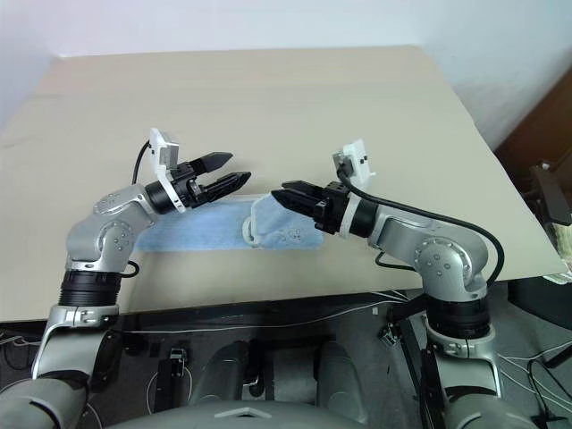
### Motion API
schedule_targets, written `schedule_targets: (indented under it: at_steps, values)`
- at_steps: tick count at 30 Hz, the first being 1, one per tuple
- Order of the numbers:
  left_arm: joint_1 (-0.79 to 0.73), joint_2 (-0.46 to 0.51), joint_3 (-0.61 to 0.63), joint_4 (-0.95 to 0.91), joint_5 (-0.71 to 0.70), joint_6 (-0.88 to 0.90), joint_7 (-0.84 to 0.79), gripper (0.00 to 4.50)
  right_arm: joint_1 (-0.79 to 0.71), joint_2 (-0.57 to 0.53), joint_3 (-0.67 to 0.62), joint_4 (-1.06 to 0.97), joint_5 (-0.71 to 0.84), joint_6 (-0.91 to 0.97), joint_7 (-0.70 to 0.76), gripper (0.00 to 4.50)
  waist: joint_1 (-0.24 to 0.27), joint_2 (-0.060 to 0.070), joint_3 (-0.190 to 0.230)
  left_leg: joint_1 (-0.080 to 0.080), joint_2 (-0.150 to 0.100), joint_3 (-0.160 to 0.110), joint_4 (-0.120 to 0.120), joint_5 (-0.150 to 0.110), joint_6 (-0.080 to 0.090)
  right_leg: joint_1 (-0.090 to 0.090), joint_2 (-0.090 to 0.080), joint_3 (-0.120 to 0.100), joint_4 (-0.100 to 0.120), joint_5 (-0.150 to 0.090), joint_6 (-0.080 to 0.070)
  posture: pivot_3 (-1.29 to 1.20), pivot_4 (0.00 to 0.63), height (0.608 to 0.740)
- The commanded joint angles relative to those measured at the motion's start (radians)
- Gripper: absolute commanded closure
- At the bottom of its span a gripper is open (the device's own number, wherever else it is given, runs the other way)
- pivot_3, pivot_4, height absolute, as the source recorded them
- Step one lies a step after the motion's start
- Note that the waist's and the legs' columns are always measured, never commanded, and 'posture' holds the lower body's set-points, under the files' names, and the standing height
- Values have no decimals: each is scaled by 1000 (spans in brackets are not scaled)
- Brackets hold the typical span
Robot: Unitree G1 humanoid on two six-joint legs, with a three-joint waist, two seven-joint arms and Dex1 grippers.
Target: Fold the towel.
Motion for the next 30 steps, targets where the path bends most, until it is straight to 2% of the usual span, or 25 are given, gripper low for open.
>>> schedule_targets:
  at_steps: [1, 2, 7, 10, 11, 20, 24, 30]
  values:
    - [-38, -3, 4, 0, -13, 7, -24, 1215, 26, 38, 12, 7, -91, -133, 5, 4388, 0, 0, 0, 0, 0, 0, 0, 0, 0, 0, 0, 0, 0, 0, 0, 0, 150, 740]
    - [-38, -6, -3, -1, -9, 12, -23, 1593, 34, 60, 12, 18, -110, -165, -3, 4500, 0, 0, 0, 0, 0, 0, 0, 0, 0, 0, 0, 0, 0, 0, 0, 0, 150, 740]
    - [3, -26, -57, -83, -32, 72, -50, 3271, 38, 124, 53, 106, -239, -273, -30, 4500, 0, 0, 0, 0, 0, 0, 1, 0, 0, 0, 0, 0, 1, 0, 1, 0, 150, 740]
    - [29, -47, -84, -155, -42, 61, -74, 4296, 36, 130, 64, 161, -272, -262, -37, 4500, 1, 0, 0, 0, 0, 0, 2, 0, 0, 1, 0, 0, 1, 0, 1, 0, 150, 740]
    - [35, -57, -89, -179, -51, 78, -62, 4461, 36, 126, 70, 182, -279, -244, -36, 4500, 1, 0, 0, 0, 0, 0, 2, 0, 0, 1, 0, 0, 1, 0, 1, 0, 150, 740]
    - [88, -47, -209, -216, 55, 92, -17, 4461, -36, 201, 82, 331, -397, -345, -62, 4500, -5, 0, 0, 3, 1, -1, 3, 0, -1, 1, 1, 0, 5, 0, 0, 0, 150, 740]
    - [128, -40, -228, -181, 117, 52, 14, 4461, -74, 245, 108, 415, -456, -411, -61, 4500, -4, 0, 0, 3, 1, -1, 4, 1, -1, 1, 1, 0, 7, 0, -1, 0, 150, 740]
    - [152, -53, -247, -40, 193, -47, 2, 4461, -40, 310, 191, 548, -547, -499, -19, 4500, -4, 0, 0, 3, 1, -1, 5, 1, -1, 0, 1, 0, 9, -1, -1, 0, 150, 740]
